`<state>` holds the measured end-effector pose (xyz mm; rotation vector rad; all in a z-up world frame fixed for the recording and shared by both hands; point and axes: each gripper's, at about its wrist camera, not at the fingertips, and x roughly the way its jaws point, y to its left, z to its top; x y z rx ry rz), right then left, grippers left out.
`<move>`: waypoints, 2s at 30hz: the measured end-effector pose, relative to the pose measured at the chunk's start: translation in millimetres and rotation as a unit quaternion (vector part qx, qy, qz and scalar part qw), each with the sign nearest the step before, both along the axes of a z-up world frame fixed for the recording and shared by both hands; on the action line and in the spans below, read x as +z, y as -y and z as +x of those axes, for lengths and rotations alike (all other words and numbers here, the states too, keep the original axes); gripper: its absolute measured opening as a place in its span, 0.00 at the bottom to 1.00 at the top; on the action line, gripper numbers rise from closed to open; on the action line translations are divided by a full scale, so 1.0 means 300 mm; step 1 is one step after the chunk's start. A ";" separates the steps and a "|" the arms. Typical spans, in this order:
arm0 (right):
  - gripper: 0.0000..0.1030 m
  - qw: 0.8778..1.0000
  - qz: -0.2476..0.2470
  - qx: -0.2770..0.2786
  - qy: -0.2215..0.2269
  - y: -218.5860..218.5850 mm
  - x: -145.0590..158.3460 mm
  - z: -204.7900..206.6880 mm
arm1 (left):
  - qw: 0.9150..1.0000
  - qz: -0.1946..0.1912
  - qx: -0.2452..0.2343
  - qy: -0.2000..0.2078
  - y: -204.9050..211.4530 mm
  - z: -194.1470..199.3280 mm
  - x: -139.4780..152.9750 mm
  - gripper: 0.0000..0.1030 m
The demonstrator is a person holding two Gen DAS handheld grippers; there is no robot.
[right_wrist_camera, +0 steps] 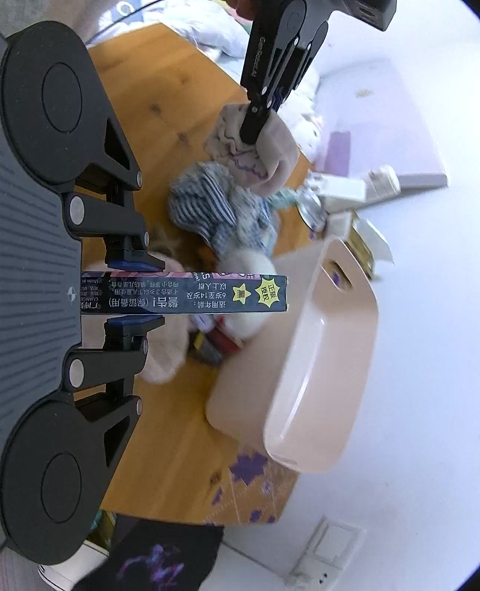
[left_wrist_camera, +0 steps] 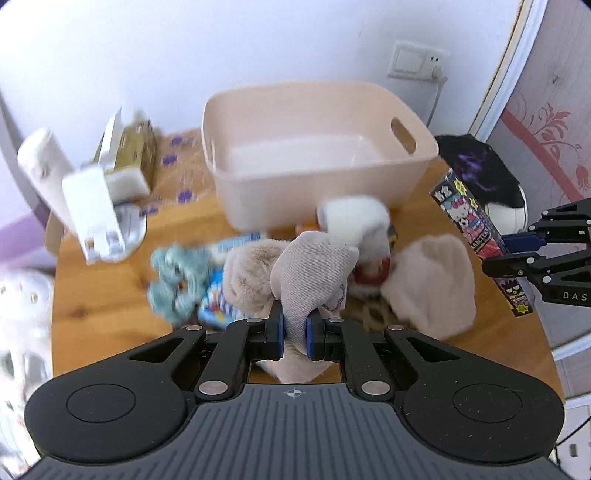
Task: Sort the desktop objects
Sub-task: 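Carry both items to the beige basket and release them inside, then move both tools back to the table toward the fuzzy hat and gingham cloth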
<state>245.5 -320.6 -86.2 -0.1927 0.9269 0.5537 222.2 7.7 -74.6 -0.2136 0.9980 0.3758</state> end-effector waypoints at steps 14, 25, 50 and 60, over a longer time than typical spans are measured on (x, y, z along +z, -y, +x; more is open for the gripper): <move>0.21 0.996 -0.020 -0.072 0.045 0.111 0.044 0.243 | 0.998 0.056 0.007 0.027 -0.142 0.270 0.066 0.10; 0.21 0.992 -0.022 -0.094 0.079 0.097 0.079 0.459 | 0.997 0.068 0.022 0.037 -0.250 0.462 0.048 0.10; 0.21 0.990 -0.100 -0.099 -0.015 -0.087 -0.148 0.798 | 0.994 0.025 0.043 -0.102 -0.362 0.681 -0.254 0.15; 0.95 0.988 -0.113 -0.102 0.029 -0.126 -0.153 0.718 | 0.997 0.038 0.043 -0.052 -0.387 0.617 -0.175 0.68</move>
